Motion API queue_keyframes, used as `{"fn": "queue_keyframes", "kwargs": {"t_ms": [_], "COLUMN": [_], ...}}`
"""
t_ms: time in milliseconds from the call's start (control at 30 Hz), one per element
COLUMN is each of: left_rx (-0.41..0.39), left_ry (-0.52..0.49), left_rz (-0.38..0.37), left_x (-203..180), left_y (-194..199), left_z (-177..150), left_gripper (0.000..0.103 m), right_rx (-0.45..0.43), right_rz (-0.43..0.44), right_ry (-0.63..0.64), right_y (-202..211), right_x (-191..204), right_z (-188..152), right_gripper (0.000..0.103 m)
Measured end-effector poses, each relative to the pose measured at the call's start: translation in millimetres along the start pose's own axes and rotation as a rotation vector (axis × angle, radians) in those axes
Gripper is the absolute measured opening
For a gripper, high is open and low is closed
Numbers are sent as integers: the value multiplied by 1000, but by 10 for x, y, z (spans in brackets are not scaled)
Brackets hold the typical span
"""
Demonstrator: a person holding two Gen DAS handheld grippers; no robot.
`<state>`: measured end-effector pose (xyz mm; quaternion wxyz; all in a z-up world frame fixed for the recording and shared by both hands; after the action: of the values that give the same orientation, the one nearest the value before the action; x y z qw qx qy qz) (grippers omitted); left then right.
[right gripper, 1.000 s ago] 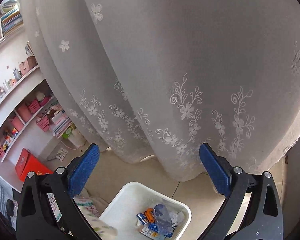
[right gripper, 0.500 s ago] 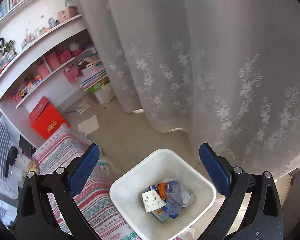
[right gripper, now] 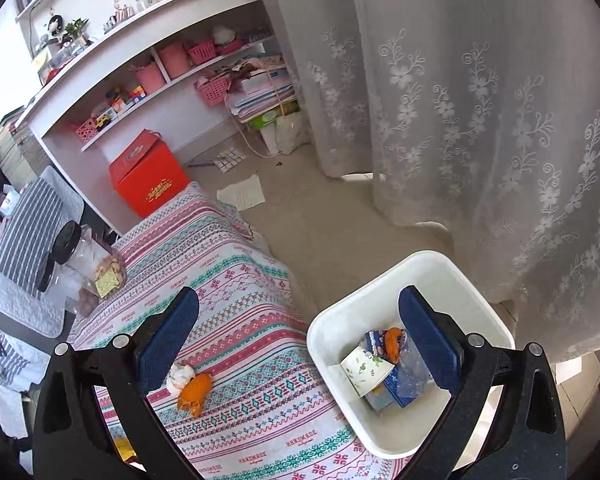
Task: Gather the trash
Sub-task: 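Grasp the yellow packet with the left gripper while the right grasps the red noodle cup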
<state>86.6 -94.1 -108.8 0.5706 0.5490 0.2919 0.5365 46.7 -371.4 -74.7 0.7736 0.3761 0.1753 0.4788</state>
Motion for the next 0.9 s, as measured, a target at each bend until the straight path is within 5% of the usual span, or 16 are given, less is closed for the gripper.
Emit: {"fn": "queue_keyframes", "kwargs": {"t_ms": [267,567,733,833,900], "left_rx": [19,39,65,49,16], "left_ry": [-337,-351,-312,-256,-175], "left_rz": [120,82,17,-32,-73], "left_x": [-214,-63,-10,23,95], "left_y": [-251,-568,-732,-734,-686], "left_z": [-417,-286,-183,-138,-66], "left_gripper": [89,72,27,10,9], "right_rx": [20,28,24,30,37], "right_rz": [20,32,65,141,215], "right_ry": [65,113,188,251,321], "right_y": [-71,-103,-115,-132,-129], "right_x": [245,451,672,902,1125], "right_z": [-10,-33,-32,-65,-118], "right_gripper": [96,96,96,96,96]}}
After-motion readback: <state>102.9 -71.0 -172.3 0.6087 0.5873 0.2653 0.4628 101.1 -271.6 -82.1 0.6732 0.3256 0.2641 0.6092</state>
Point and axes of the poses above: each gripper's, at about its wrist camera, not at the fingertips, and y roughly against the way its jaws point, x to its left, z to its top, the point moved 7 cm from there along -y, roughly the way its jaws point, and after that the axes turned 15 degrees about y, right-handed, at the moved point
